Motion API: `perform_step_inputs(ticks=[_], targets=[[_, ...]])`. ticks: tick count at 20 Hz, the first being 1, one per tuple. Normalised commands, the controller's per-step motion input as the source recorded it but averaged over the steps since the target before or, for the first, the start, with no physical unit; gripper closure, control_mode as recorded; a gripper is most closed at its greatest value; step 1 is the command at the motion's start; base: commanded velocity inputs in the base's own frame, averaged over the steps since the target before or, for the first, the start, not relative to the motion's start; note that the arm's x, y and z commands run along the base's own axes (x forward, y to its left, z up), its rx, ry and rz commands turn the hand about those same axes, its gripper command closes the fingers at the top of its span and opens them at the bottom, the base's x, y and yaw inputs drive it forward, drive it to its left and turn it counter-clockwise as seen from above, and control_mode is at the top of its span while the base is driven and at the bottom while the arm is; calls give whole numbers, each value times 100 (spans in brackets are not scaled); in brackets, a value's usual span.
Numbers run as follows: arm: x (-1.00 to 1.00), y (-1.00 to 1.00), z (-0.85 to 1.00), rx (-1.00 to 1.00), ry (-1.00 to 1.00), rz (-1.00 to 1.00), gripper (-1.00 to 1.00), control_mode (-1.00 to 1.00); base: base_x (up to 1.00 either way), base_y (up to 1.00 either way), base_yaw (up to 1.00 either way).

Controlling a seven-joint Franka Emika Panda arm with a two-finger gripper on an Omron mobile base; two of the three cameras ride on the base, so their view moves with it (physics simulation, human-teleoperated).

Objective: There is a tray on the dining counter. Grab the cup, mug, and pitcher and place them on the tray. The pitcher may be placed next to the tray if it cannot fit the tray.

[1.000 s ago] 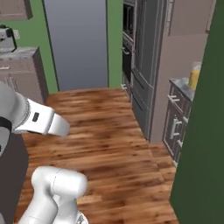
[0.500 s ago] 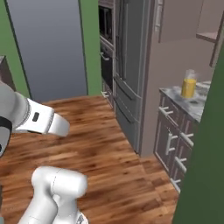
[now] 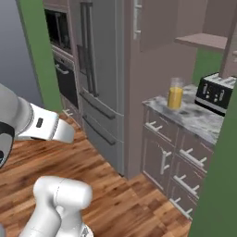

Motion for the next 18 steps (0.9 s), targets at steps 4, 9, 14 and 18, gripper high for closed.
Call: perform_step_inputs(ticks=[4,9,14,18], targets=[[0,0,0,0,0,0,-100,100,100,10,-51],[0,0,0,0,0,0,-100,100,77,-27,-57],[0,0,0,0,0,0,-100,100,58,-5,-66],[0,0,0,0,0,0,-100,100,14,73,-36]])
